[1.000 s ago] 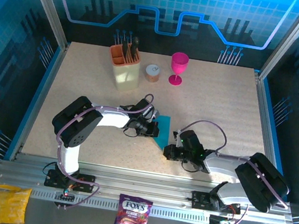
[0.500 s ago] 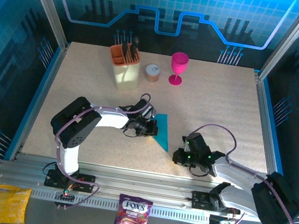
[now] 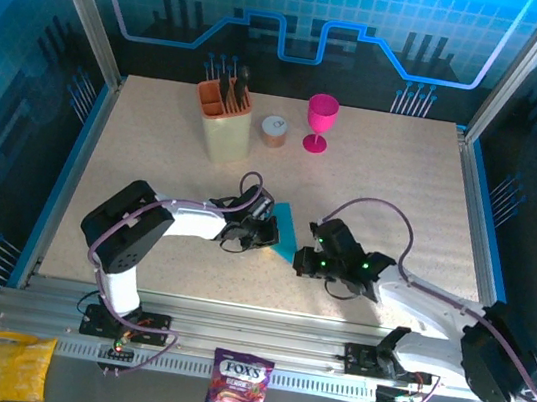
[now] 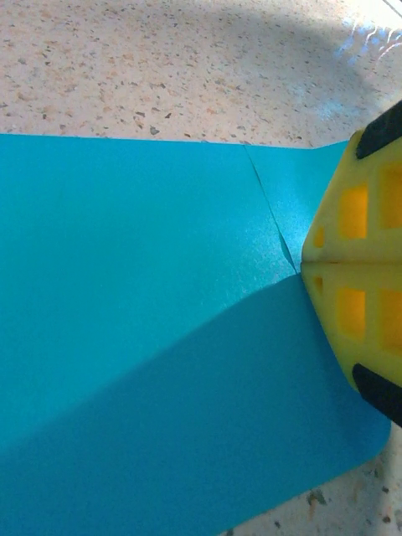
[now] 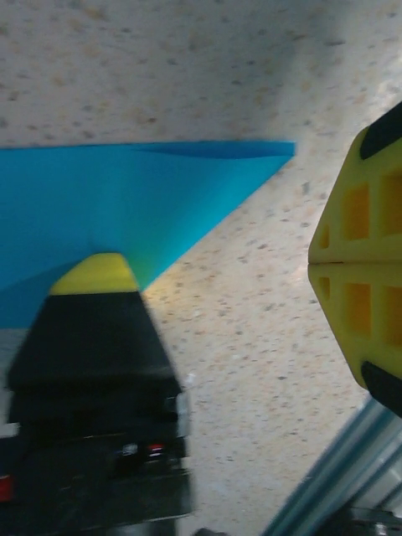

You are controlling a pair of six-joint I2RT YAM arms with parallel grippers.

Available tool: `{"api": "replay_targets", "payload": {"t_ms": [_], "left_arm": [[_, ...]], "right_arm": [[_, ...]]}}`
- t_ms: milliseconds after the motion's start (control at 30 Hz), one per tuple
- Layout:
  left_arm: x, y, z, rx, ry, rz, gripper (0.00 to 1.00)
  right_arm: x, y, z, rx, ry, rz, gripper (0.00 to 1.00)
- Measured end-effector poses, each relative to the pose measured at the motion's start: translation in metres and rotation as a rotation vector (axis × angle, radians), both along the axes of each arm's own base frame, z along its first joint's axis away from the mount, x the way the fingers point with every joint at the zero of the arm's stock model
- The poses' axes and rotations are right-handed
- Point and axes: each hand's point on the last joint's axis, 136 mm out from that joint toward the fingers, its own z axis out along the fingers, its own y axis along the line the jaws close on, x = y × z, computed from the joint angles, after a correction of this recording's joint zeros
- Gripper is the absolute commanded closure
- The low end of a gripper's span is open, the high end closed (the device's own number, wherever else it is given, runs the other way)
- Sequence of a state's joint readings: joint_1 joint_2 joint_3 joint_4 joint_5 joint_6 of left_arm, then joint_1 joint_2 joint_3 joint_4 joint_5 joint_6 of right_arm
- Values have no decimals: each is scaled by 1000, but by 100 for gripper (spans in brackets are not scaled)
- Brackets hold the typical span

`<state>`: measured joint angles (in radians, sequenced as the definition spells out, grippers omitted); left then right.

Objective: Fold a paper plane with a square sheet of paper (pick it up from the middle)
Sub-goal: Third fold the triangle at the center of the table.

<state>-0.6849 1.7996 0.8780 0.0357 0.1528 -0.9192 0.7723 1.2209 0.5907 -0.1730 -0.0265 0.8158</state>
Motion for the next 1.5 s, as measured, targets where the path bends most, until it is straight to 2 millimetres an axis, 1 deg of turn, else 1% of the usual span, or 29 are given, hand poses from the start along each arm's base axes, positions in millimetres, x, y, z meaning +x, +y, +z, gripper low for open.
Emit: {"api": "replay_targets", "payload": {"t_ms": [67,333,433,533,667,733,800,867,933,1067,1167,1233,1333,1500], "left_arm": [[0,0,0,0,0,0,100],[0,0,0,5,-3,2,100],[0,0,0,7,-3,1,100],[0,1,1,14,-2,3,100],[2,4,2,45,-7,6,100],[3,7,3,65,-18,-5,94],[2,9,5,80,-29,-24,86],[0,9,11,83,-46,-46,83],[1,8,22,74,-72,-64,85],[3,1,50,31,-144,-93,95],[-3,-10,56,-2,-163,-120,99],[-9,-17,54,-20,-164,-140,100],[-18,-23,44,-39,-141,-151,100],[-19,-25,22,-40,-106,-137,100]], "right_arm": [[8,3,-4,-10,-6,-15,100],[24,9,-32,-19,28,-66,100],[31,4,-44,-15,50,-108,100],[32,-7,-62,-17,89,-153,100],[39,-4,-63,45,98,-178,100],[41,-2,-64,66,100,-184,100],[43,0,-64,86,103,-189,100],[43,2,-64,100,104,-192,100],[44,3,-64,107,103,-192,100],[45,4,-64,113,104,-192,100],[44,4,-64,112,105,-192,100],[45,4,-64,112,105,-192,100],[45,4,-65,111,106,-192,100],[45,4,-65,106,110,-193,100]]}}
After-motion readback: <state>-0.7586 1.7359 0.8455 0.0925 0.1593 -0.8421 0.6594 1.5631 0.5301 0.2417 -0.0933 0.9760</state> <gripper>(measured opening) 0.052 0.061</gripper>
